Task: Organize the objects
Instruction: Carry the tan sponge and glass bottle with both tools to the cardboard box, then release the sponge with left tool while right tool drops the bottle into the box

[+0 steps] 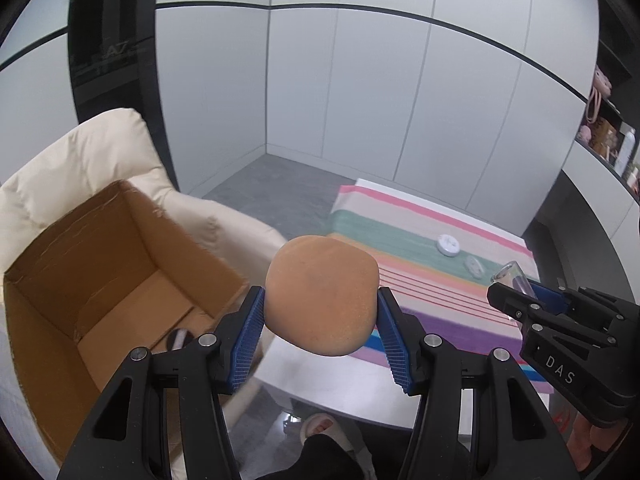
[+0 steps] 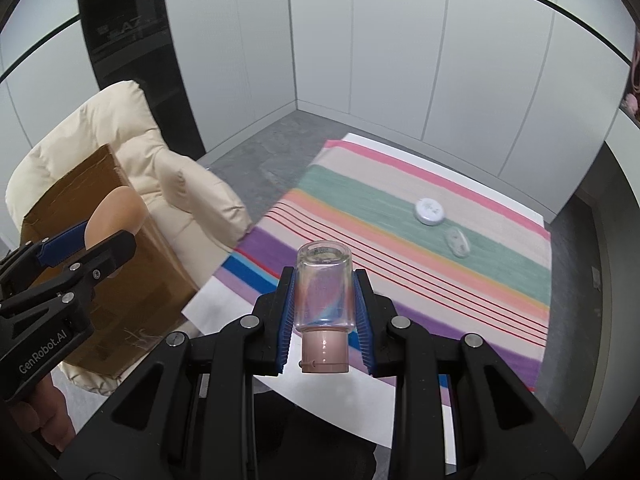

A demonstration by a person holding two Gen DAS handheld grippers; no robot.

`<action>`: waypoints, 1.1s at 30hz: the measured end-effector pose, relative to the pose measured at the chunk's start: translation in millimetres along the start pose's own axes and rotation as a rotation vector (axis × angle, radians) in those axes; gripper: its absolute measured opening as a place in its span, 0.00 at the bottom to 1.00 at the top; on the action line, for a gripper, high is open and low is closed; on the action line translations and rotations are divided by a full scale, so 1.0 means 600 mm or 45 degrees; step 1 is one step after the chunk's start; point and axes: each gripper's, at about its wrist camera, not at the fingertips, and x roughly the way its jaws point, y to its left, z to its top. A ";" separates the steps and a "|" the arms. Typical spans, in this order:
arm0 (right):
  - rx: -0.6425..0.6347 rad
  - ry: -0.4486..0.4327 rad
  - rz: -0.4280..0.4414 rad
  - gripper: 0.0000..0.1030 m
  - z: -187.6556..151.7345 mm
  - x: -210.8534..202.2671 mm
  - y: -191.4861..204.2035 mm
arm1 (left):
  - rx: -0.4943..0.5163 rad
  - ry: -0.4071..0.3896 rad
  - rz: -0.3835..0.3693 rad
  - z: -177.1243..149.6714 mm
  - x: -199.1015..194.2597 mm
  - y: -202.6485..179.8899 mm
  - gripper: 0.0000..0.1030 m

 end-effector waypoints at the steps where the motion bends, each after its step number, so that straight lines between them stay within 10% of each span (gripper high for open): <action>1: -0.006 -0.003 0.005 0.28 0.002 0.001 0.007 | -0.005 -0.002 0.010 -0.001 -0.002 0.007 0.55; 33: -0.299 -0.039 0.223 0.28 0.033 0.016 0.289 | -0.231 -0.018 0.250 -0.049 -0.073 0.248 0.55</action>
